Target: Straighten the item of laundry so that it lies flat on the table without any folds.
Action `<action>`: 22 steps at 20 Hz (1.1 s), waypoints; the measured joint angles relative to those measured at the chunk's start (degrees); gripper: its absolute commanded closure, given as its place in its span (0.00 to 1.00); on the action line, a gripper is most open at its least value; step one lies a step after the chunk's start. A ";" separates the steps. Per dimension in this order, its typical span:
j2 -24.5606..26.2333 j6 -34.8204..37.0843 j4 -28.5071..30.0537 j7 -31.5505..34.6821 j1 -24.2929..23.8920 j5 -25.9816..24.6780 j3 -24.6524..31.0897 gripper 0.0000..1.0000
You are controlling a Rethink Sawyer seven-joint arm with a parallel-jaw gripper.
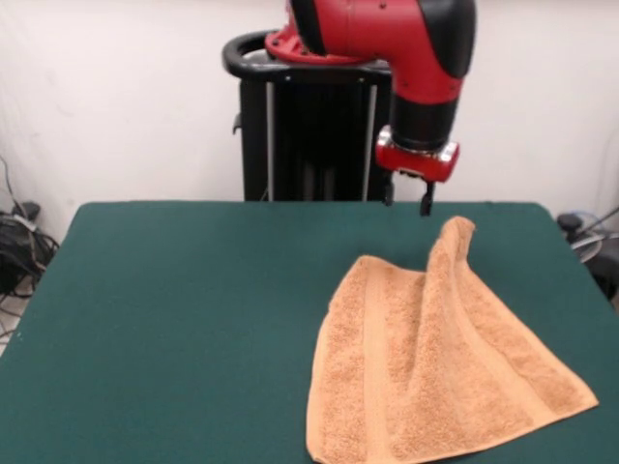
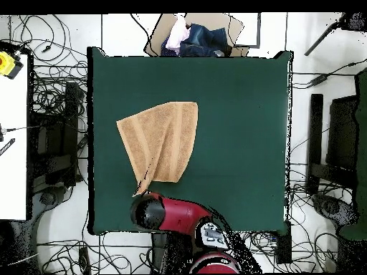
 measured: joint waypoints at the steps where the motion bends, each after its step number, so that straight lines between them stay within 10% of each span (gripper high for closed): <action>1: 0.04 0.02 -0.25 0.00 -0.04 -0.12 -0.02 0.00; 22: 2.00 12.98 -17.58 0.00 -3.76 -4.79 -0.18 0.00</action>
